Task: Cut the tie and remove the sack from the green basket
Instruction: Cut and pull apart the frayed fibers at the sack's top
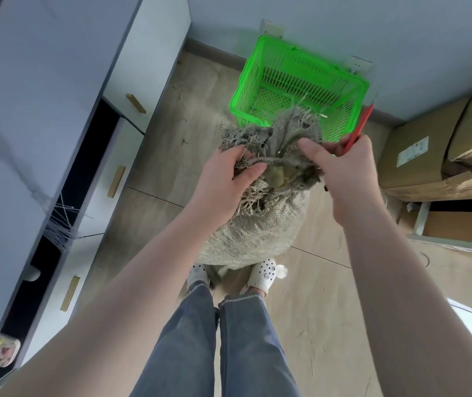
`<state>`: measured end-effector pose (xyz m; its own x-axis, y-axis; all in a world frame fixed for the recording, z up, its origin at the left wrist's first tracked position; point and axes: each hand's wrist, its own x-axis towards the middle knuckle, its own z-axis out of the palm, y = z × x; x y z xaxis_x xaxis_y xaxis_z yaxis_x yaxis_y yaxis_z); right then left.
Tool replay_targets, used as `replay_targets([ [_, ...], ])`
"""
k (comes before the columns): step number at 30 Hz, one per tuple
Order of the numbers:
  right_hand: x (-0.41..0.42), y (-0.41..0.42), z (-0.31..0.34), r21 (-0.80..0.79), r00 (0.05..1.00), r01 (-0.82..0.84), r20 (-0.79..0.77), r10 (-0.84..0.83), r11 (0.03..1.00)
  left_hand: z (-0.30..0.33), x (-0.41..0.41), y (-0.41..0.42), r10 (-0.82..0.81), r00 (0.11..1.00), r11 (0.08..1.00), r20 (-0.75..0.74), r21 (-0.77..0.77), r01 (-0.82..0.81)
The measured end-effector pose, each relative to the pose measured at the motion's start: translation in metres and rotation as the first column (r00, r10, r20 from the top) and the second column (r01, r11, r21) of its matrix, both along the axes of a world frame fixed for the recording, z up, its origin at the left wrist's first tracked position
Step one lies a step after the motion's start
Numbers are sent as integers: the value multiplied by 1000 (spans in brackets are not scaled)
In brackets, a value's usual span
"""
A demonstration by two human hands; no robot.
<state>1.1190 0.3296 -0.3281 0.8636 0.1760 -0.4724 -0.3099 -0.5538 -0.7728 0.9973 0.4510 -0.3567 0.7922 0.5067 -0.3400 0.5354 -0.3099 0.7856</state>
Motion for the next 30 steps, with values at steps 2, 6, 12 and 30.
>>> replay_targets([
  [2, -4, -9, 11, 27, 994, -70, 89, 68, 997, 0, -1, 1, 14, 1000, 1000, 5, -9, -14],
  [6, -28, -22, 27, 128, 977, -192, 115, 178, 973, 1, -1, 1, 21, 1000, 1000, -9, -6, -21],
  [12, -63, -32, 15, 1, 908, -374, -205, 366, 927, -3, 0, 2, 70, 997, 996, 41, -61, -67],
  [30, -62, -25, 19, 16, 867, -332, -389, 312, 943, -2, -5, -1, 79, 996, 997, 28, -27, -78],
])
